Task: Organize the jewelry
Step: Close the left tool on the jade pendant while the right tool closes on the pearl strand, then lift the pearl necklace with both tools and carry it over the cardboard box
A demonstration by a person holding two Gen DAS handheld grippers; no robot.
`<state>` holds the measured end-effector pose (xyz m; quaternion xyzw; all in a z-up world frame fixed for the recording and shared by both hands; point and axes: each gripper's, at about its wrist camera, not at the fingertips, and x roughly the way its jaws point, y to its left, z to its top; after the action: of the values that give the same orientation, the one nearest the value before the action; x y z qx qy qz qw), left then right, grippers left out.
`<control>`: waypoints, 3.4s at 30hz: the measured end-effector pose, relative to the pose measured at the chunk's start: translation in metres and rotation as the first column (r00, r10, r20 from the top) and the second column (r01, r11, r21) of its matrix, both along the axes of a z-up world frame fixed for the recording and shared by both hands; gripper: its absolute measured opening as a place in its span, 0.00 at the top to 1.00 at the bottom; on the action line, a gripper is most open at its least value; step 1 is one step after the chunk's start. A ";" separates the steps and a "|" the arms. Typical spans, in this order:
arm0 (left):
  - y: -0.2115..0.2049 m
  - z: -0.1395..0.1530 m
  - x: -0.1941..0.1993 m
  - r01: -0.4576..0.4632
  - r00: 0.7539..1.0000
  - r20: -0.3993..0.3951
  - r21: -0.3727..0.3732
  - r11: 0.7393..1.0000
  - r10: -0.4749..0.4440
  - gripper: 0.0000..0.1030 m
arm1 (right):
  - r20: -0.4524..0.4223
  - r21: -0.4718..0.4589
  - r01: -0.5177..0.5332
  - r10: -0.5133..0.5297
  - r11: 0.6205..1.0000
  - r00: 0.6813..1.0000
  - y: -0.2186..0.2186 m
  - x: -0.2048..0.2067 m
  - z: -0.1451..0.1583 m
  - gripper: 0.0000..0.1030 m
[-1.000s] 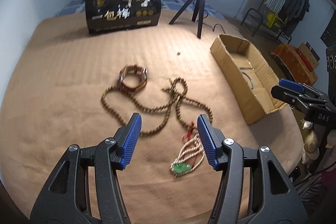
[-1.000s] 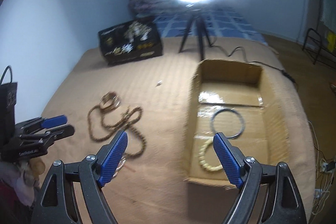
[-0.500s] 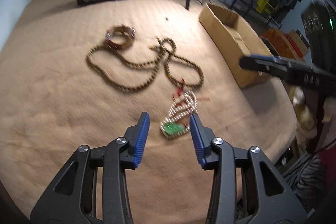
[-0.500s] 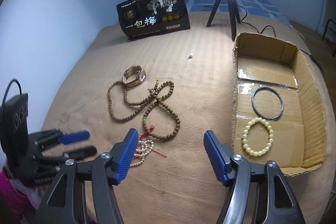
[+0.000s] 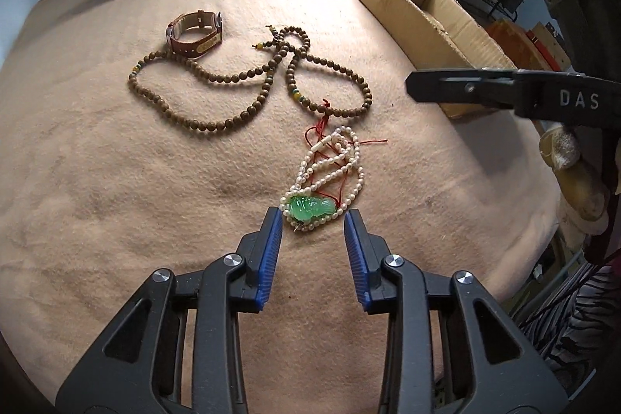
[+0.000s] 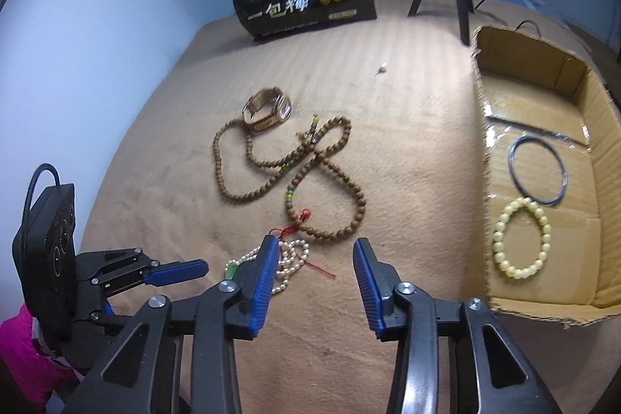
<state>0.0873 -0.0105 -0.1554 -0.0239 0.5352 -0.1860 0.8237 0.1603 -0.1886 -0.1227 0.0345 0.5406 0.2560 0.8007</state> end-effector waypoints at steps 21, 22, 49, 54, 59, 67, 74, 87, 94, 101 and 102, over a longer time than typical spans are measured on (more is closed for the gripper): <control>-0.001 -0.007 0.002 0.010 1.000 -0.009 -0.001 1.000 -0.010 0.72 | -0.130 -0.035 -0.037 0.032 0.999 0.991 0.035 0.016 -0.048 0.72; -0.002 -0.008 0.002 0.013 1.000 -0.008 0.004 1.000 -0.013 0.72 | -0.132 -0.037 -0.036 0.031 0.999 0.991 0.035 0.017 -0.048 0.71; -0.025 -0.025 0.017 0.018 1.000 0.020 0.102 0.995 -0.020 0.83 | -0.117 -0.071 -0.024 0.015 0.997 0.993 0.045 0.026 -0.057 0.95; -0.018 -0.020 0.013 0.012 0.999 0.035 0.098 0.995 -0.015 0.88 | -0.097 -0.058 -0.012 0.006 0.998 0.995 0.041 0.023 -0.053 0.99; -0.011 -0.013 0.011 -0.006 0.999 0.052 0.083 0.997 0.002 0.96 | -0.070 -0.048 -0.007 0.004 0.999 0.998 0.037 0.021 -0.046 0.99; 0.000 -0.001 0.007 -0.030 0.997 0.071 0.048 0.998 0.027 0.97 | -0.031 -0.047 0.019 -0.020 0.999 0.999 0.030 0.017 -0.032 0.99; 0.013 0.025 0.008 -0.071 0.990 0.123 -0.010 0.997 0.072 0.97 | 0.002 -0.024 0.056 -0.056 0.998 0.998 0.019 0.019 -0.016 0.99; 0.040 0.084 0.013 -0.144 0.950 0.264 -0.110 0.984 0.168 0.97 | 0.154 0.067 0.105 -0.114 0.992 0.981 -0.008 0.008 0.053 0.99; 0.044 0.106 0.016 -0.154 0.932 0.308 -0.139 0.978 0.190 0.97 | 0.210 0.119 0.135 -0.158 0.984 0.965 -0.028 0.004 0.081 0.99; 0.032 0.118 0.018 -0.139 0.924 0.335 -0.150 0.979 0.182 0.97 | 0.249 0.151 0.156 -0.190 0.976 0.950 -0.046 -0.001 0.102 0.99; 0.029 0.121 0.018 -0.131 0.924 0.341 -0.152 0.980 0.176 0.97 | 0.257 0.157 0.160 -0.197 0.975 0.946 -0.050 -0.002 0.106 0.99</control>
<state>0.1053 0.0186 -0.0344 -0.0842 0.3626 -0.1556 0.9150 0.1579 -0.2387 -0.0166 0.1016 0.4020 0.2203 0.8829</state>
